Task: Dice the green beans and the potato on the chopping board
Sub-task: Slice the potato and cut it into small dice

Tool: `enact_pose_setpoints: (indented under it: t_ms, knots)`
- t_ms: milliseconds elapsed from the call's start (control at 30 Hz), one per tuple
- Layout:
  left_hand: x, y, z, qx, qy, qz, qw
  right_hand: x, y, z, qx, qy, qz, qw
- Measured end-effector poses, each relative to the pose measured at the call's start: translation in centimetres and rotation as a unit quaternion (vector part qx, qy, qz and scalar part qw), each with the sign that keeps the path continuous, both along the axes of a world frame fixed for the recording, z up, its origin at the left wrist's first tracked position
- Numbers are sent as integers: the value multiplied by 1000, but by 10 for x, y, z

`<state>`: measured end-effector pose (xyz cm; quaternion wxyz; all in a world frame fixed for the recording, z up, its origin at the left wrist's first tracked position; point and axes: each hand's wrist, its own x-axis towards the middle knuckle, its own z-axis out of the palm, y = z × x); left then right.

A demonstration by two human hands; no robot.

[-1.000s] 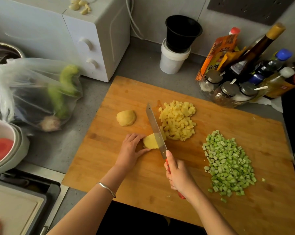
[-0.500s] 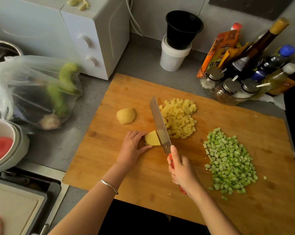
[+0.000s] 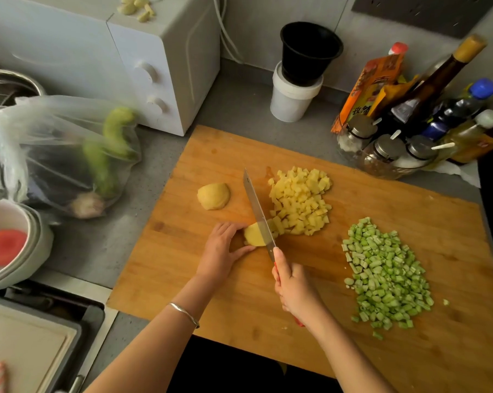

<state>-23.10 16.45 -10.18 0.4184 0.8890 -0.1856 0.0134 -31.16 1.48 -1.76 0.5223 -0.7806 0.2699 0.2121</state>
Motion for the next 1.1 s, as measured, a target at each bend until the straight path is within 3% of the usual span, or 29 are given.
enact_pose_setpoints:
  t_ms: [133,333,700,1033,1100]
  knots:
    - [0,0,1,0,-5,-4,1000,11,0,-6,6,11,-17,1000]
    - [-1,1,2,16,-17,-11,1000,6,-8,2,90,-7,-81,993]
    - [-31,19,-1,158,-67,-62,983,-4,4,9,73,-10,-39,997]
    - [-31,18,0,184,-69,-66,978,2,10,-2,-2,10,-3,1000]
    - [-31,18,2,187,-67,-64,978,1,8,-5,27,10,-26,999]
